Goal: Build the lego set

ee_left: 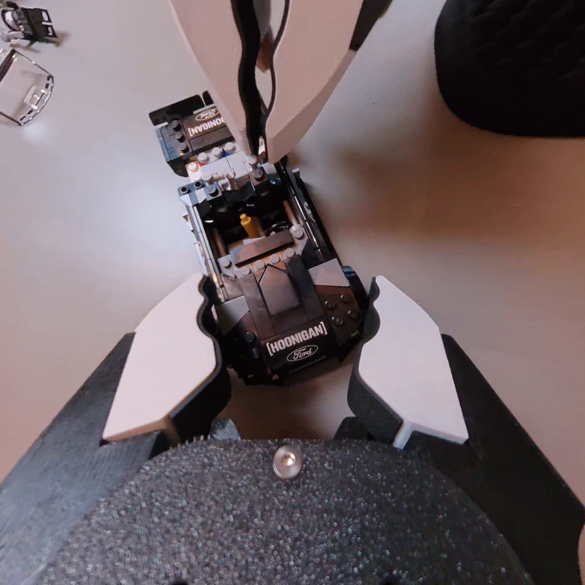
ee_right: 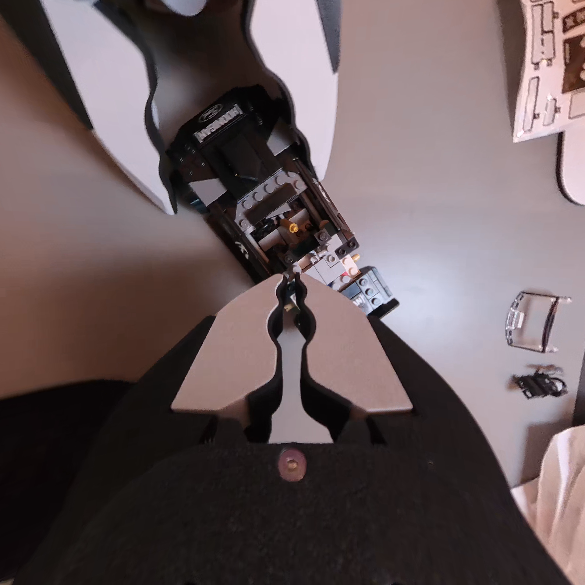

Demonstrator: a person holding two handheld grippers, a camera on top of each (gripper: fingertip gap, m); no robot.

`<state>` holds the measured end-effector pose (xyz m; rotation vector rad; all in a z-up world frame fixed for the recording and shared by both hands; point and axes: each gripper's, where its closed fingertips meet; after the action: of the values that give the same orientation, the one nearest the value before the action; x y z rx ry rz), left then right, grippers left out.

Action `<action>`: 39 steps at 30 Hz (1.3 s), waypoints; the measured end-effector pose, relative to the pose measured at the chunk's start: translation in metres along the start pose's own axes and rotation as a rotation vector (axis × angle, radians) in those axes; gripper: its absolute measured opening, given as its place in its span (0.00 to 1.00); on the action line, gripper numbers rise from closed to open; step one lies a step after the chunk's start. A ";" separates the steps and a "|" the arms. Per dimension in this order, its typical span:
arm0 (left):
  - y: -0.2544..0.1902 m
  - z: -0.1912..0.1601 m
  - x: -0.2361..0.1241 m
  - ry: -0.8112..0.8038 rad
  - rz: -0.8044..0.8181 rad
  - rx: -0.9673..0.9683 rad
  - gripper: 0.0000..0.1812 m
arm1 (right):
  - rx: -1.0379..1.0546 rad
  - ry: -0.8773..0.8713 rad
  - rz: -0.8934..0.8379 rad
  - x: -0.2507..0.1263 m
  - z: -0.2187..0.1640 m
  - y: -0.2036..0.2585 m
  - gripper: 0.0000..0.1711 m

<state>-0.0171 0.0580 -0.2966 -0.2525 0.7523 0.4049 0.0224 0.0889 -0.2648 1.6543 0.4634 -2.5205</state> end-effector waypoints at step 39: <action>-0.010 -0.005 -0.003 0.047 -0.150 0.143 0.51 | 0.322 -0.078 -0.054 -0.011 0.000 0.029 0.05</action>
<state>-0.0180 0.0463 -0.2969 -0.1834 0.7993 0.2032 0.0341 0.0600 -0.2611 1.6485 0.0990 -2.8085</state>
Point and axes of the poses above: each gripper's, where its closed fingertips meet, x out along the fingers, z out of its top, y = z × x across the jaws, and after that the axes turned 11 degrees about -x, right-handed
